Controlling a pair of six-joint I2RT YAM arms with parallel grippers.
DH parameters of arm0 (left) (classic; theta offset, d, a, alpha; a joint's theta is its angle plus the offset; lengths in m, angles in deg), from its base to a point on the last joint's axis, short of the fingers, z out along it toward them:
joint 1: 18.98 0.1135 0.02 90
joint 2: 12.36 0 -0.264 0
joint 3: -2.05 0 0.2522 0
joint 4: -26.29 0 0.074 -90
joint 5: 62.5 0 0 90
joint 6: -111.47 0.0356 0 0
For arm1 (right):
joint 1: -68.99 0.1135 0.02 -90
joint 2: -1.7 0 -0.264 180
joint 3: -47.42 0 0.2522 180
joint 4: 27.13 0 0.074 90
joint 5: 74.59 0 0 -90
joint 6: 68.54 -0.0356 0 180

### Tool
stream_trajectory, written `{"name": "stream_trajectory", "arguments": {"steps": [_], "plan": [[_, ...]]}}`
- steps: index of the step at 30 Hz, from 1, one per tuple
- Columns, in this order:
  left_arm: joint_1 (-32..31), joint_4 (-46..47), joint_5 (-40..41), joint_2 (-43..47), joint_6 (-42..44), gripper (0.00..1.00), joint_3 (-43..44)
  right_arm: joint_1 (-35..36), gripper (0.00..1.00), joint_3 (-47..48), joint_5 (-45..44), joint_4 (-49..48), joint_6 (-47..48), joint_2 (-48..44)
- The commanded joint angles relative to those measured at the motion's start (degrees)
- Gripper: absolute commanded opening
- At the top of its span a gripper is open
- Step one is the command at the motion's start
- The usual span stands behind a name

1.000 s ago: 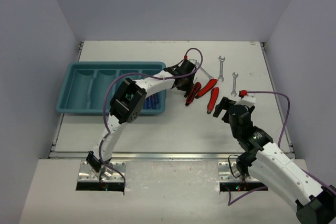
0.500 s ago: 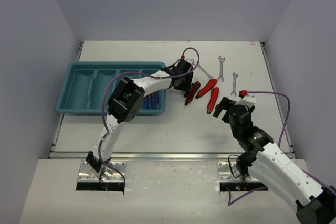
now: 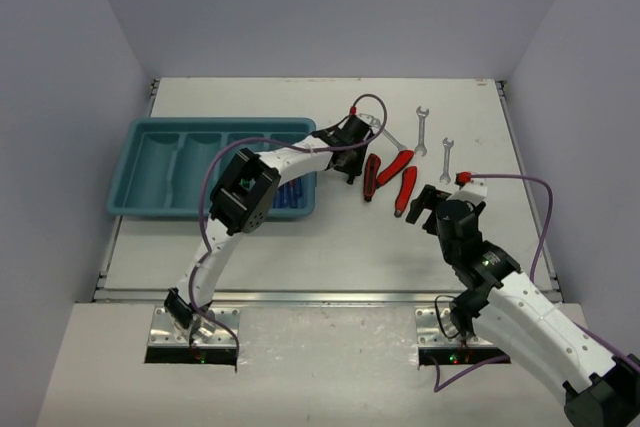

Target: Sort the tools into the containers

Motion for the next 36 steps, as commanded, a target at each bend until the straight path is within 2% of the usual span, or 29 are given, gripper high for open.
{"name": "stream_trajectory", "arguments": {"steps": [1, 3, 11, 19, 24, 27, 30, 36], "plan": [[-0.05, -8.05, 1.10, -3.67, 1.15, 0.13, -4.71, -0.23, 0.93, 1.00, -1.25, -1.08, -0.05, -0.57], [-0.06, -7.67, 1.10, -2.22, 1.01, 0.00, -5.36, -0.18, 0.93, 0.91, -1.33, -1.08, -0.05, -0.68], [-0.25, -4.21, 1.92, 8.46, -0.81, 0.00, -7.19, -0.24, 0.93, 1.00, -1.19, -1.08, -0.05, -0.54], [-0.50, 0.99, 5.76, 26.65, -1.85, 0.00, -11.83, -0.19, 0.93, 1.00, -1.07, -1.14, -0.13, -0.23], [1.13, 0.06, 9.87, 31.19, -1.92, 0.00, -12.79, -0.18, 0.93, 1.09, -1.15, -1.08, 0.03, -0.22], [6.87, -2.49, 10.28, 35.99, -3.92, 0.00, -17.69, -0.18, 0.93, 1.00, -1.25, -1.05, 0.10, -0.54], [13.28, -0.78, 8.15, 40.89, -4.25, 0.00, -26.50, -0.24, 0.93, 1.00, -0.88, -1.13, 0.00, -0.40], [17.89, 3.77, 10.87, 50.54, -4.63, 0.00, -41.71, -0.25, 0.93, 1.48, 1.06, -1.80, 0.94, 1.21]]}}
